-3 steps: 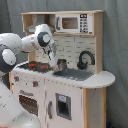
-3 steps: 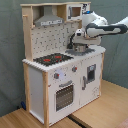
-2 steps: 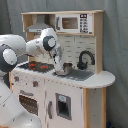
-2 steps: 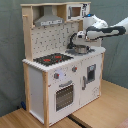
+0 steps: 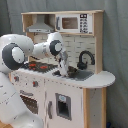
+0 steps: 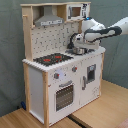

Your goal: Play with the kitchen

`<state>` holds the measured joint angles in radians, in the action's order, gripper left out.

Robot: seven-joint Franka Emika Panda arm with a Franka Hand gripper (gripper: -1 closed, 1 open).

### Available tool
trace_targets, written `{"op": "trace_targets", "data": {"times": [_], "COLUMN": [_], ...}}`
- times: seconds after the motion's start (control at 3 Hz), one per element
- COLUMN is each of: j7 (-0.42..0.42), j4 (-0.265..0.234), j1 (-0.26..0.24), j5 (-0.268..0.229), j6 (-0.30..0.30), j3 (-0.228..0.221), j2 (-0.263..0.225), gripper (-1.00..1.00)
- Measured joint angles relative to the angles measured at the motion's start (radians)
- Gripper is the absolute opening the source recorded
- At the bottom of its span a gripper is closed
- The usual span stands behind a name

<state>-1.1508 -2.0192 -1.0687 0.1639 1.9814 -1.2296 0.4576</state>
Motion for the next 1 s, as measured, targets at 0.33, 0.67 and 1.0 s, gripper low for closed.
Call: {"op": "trace_targets", "data": {"times": [0.33,0.67,1.0], "j7": [0.009,0.040,0.043], "j4": [0.015,0.058,0.061], "j1": [-0.065,-0.112,-0.116], "j5": [0.002,0.000,0.000], "j6": [0.009,-0.041,-0.037], "j3": [-0.084,-0.128,-0.132], "j2": [-0.005,-0.004,-0.004], "gripper": [-1.00,-1.00,1.00]}}
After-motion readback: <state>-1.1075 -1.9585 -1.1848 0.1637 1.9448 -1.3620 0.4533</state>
